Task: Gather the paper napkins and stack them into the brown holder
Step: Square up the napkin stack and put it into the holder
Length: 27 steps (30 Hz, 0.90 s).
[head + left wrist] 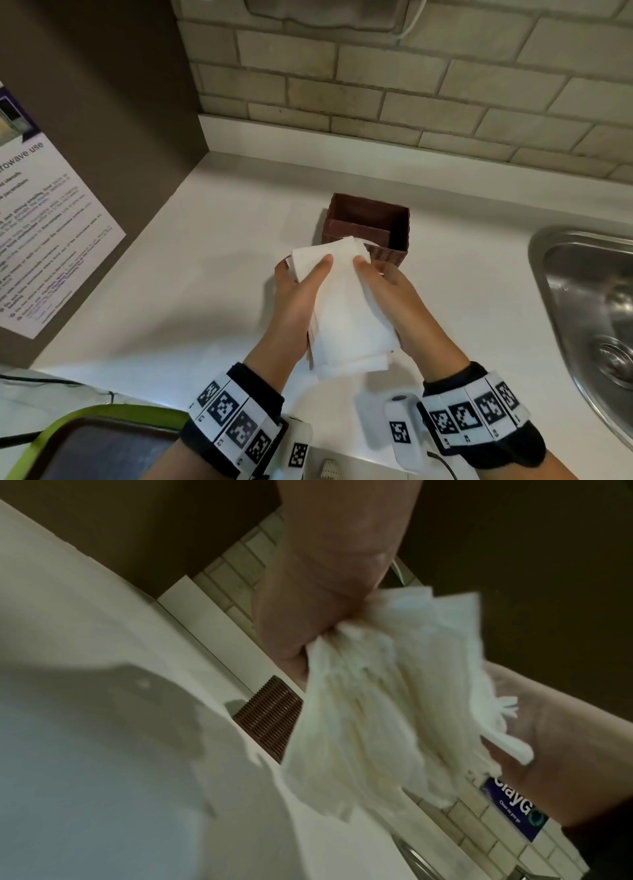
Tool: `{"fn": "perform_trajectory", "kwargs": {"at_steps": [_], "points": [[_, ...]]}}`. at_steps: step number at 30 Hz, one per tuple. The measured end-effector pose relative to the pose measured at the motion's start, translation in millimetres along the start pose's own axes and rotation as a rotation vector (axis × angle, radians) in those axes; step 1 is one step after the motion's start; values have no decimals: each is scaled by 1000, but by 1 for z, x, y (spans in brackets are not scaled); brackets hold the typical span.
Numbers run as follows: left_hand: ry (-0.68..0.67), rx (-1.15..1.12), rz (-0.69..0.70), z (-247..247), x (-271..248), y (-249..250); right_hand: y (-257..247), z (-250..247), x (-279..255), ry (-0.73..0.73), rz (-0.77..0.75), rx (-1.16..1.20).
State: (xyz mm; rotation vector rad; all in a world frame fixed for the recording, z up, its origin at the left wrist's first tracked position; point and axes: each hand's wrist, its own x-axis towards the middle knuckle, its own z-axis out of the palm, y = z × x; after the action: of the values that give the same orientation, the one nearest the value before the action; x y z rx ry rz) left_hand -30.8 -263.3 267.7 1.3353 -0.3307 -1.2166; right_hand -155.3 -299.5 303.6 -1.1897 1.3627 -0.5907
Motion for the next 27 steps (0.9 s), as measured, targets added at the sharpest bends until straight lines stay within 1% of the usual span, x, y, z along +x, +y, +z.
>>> {"fn": "perform_trajectory", "kwargs": {"at_steps": [2, 4, 6, 7, 10, 12, 14, 16, 17, 18, 19, 20, 21, 24, 25, 27], "points": [[-54, 0, -16, 4, -3, 0, 1, 4, 2, -2, 41, 17], [-74, 40, 2, 9, -6, -1, 4, 7, 3, -17, 15, -9], [-35, 49, 20, 10, -1, -2, 6, 6, 4, -43, 11, -13], [-2, 32, 40, 9, 2, -1, 7, 3, 4, -79, 17, -23], [96, 12, 101, 10, 8, 5, 12, -11, 10, -285, -17, -110], [90, -19, 92, 6, 13, 11, 11, -27, 15, -437, -34, -130], [0, 16, 61, 0, 19, 22, 5, -45, 22, -551, -12, -176], [-200, 193, 30, -6, 27, 32, -3, -59, 29, -607, 1, -261], [-296, 283, 2, -6, 28, 34, -6, -63, 33, -605, 8, -287], [-356, 368, -20, -4, 28, 33, -9, -65, 36, -588, 15, -296], [-377, 431, -11, 0, 27, 30, -9, -65, 40, -553, 20, -293], [-345, 474, 28, 4, 28, 26, -9, -65, 43, -499, 16, -277], [-283, 490, 88, 7, 30, 22, -8, -64, 46, -419, 2, -251], [-94, 473, 249, 12, 39, 13, 2, -61, 50, -131, -64, -88], [-49, 454, 279, 14, 42, 12, 5, -58, 50, -54, -68, -17], [22, 424, 306, 19, 46, 11, 12, -50, 50, 33, -57, 129]]}}
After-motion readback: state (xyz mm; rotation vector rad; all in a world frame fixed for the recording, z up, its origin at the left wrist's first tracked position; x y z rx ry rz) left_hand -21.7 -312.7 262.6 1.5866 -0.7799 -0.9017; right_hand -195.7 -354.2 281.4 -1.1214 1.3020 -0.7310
